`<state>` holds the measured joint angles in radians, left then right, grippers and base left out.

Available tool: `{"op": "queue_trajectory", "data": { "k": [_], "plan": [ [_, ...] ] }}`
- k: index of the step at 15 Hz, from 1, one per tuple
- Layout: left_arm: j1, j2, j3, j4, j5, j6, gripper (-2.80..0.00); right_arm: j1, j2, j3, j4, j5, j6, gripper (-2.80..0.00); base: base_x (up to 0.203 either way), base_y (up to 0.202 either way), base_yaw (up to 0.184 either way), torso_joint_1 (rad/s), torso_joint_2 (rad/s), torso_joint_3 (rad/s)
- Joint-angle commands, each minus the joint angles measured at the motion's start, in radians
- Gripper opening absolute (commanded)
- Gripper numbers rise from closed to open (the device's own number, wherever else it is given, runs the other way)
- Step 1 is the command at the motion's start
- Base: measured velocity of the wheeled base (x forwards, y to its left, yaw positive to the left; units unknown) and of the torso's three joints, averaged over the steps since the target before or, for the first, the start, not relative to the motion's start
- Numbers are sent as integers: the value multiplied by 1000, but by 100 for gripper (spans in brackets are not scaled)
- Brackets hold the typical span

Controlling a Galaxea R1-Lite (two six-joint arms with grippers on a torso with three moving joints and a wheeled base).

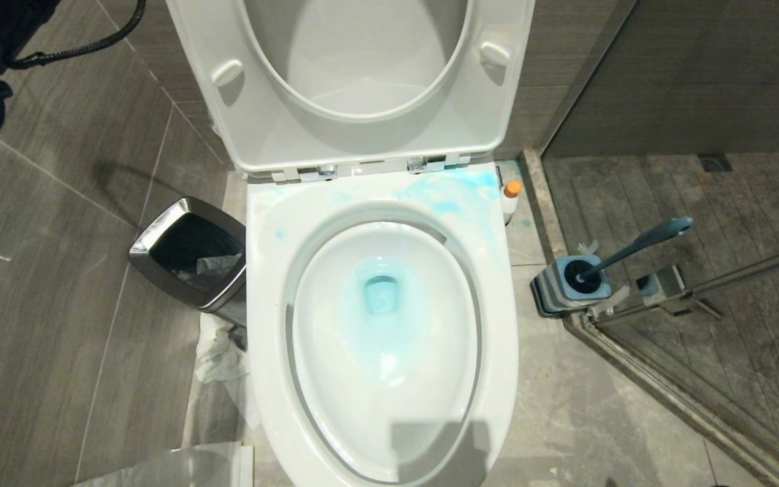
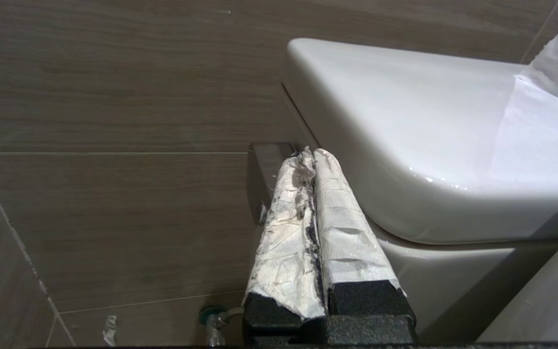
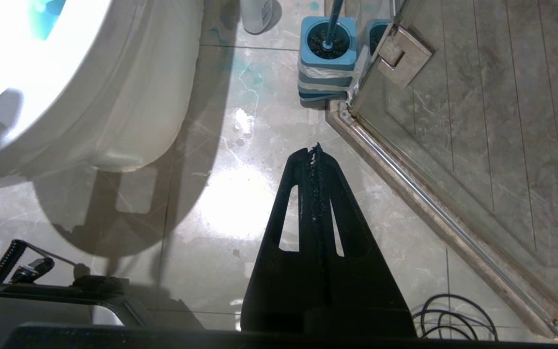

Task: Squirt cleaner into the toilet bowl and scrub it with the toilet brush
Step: Flush the toilet

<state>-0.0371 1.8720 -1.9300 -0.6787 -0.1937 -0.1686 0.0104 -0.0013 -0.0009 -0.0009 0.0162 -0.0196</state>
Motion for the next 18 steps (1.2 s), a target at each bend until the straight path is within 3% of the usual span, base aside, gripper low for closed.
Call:
{"op": "queue_trajectory", "data": {
  "k": [1, 7, 18],
  "plan": [
    [-10, 15, -3, -4, -1, 1, -280, 0, 1, -1, -1, 1, 0, -280, 0, 0, 0, 0, 0, 0],
    [-9, 78, -10, -51, 2, 10, -280, 0, 1, 0, -1, 1, 0, -280, 0, 0, 0, 0, 0, 0],
    [-14, 166, -5, -22, 3, 24, -280, 0, 1, -1, -1, 1, 0, -280, 0, 0, 0, 0, 0, 0]
  ]
}}
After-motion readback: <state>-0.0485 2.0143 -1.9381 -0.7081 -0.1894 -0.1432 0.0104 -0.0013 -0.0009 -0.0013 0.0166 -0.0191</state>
